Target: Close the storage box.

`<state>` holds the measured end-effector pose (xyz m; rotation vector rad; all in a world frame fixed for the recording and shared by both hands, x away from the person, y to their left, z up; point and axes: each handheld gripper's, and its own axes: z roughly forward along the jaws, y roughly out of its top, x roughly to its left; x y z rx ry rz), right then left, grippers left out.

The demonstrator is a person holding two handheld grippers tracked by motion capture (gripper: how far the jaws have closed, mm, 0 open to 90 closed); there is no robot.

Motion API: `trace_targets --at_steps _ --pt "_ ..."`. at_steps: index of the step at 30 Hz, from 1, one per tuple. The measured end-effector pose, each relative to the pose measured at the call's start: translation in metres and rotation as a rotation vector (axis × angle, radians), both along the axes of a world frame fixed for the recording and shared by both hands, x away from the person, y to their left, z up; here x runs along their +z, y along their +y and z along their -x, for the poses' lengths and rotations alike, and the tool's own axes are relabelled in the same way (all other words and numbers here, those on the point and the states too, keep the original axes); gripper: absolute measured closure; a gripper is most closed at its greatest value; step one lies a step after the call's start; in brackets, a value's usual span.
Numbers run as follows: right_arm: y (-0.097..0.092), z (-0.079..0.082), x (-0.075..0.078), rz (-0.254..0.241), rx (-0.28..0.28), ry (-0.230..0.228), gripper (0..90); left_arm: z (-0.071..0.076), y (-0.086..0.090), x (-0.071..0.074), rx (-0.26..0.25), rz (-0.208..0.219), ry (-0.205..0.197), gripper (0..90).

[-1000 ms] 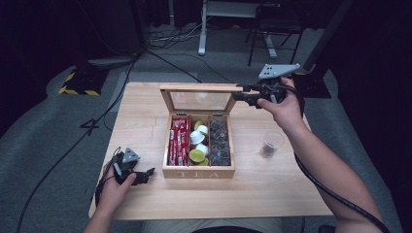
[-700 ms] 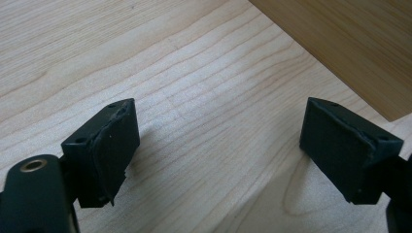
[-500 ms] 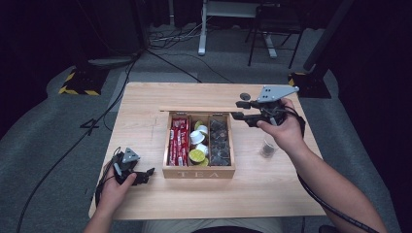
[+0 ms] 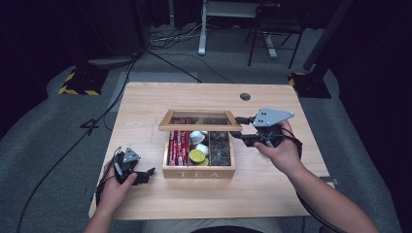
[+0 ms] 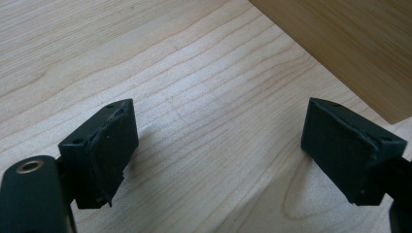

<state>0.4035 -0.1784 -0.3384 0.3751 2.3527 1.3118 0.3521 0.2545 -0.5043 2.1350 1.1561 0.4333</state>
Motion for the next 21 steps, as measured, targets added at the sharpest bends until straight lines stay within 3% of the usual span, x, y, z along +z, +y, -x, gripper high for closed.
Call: trace_targets --at_steps 12,21 --pt "0.001 0.017 -0.022 0.038 -0.011 -0.019 42.9 0.0 0.0 0.0 0.0 0.001 -0.001 13.5" --pt "0.0 0.028 -0.041 0.063 -0.026 0.007 39.9 0.0 0.0 0.0 0.001 0.0 -0.001 13.5"
